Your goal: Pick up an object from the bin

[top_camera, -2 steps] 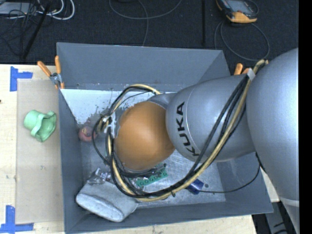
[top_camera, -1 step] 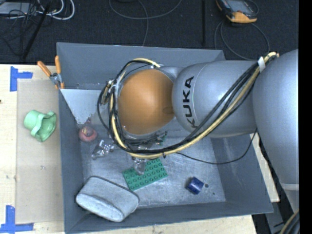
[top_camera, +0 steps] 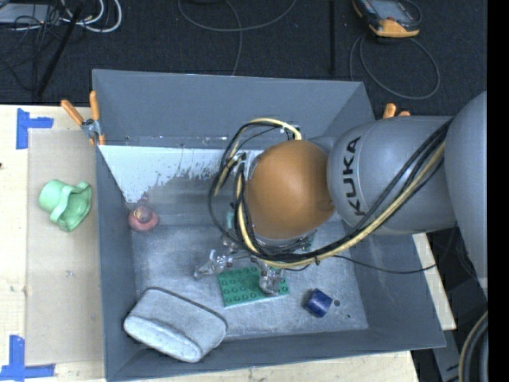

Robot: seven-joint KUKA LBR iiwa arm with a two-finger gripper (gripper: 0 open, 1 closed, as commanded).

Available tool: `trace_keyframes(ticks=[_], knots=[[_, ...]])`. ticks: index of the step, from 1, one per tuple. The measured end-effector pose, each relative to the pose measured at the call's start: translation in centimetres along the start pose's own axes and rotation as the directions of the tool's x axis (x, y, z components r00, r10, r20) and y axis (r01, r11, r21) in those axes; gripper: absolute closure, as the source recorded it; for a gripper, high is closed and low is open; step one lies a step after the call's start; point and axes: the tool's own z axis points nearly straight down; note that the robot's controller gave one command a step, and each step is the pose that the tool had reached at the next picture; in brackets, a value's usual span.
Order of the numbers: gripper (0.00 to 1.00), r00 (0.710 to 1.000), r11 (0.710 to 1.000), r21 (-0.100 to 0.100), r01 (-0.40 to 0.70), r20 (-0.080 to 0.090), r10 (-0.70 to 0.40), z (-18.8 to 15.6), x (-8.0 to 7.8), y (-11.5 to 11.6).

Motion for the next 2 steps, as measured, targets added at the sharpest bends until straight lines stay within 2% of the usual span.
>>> trace_keyframes(ticks=[1,2], knots=[[0.0,1.0,1.0,0.003,-0.031,0.003,0.031,-0.12,3.73,-1.74],[1.0,0.999,0.999,0.002,-0.033,-0.008,0.033,-0.46,4.03,-1.93]])
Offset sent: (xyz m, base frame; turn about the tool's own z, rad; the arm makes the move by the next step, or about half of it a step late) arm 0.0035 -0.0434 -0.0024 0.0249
